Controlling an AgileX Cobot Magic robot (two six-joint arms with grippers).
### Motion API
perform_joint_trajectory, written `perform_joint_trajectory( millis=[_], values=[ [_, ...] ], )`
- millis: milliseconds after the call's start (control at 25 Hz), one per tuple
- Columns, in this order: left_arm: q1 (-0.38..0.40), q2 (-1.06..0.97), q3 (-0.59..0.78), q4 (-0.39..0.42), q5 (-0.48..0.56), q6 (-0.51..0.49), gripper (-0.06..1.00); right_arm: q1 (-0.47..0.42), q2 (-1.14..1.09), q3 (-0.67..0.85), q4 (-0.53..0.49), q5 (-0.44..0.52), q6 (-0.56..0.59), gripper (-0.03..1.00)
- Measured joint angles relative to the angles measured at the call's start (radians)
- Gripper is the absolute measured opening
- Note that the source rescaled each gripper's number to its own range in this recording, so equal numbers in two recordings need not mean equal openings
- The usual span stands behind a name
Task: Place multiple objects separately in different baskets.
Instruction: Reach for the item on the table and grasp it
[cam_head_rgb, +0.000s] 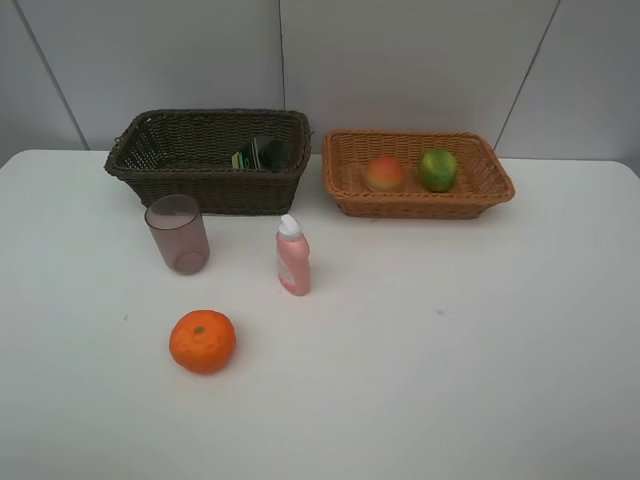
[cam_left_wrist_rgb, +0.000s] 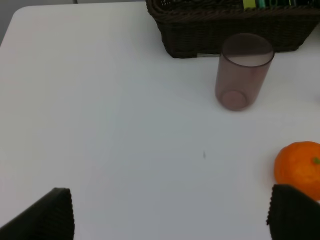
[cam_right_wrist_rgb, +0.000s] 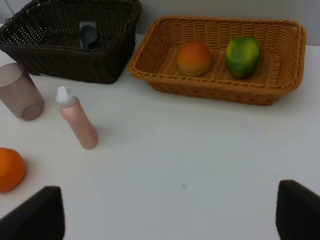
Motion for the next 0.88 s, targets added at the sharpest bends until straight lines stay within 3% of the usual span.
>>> perform_joint_trajectory(
  millis=[560, 880],
  values=[
    [0.000, 0.000, 0.000, 0.001, -0.001, 0.000, 1.00, -0.015, -0.162, 0.084, -0.049, 0.055, 0.003, 0.85],
    [0.000, 0.000, 0.000, 0.001, -0.001, 0.000, 1.00, -0.292, -0.162, 0.084, -0.050, 0.055, 0.004, 0.85]
  ],
)
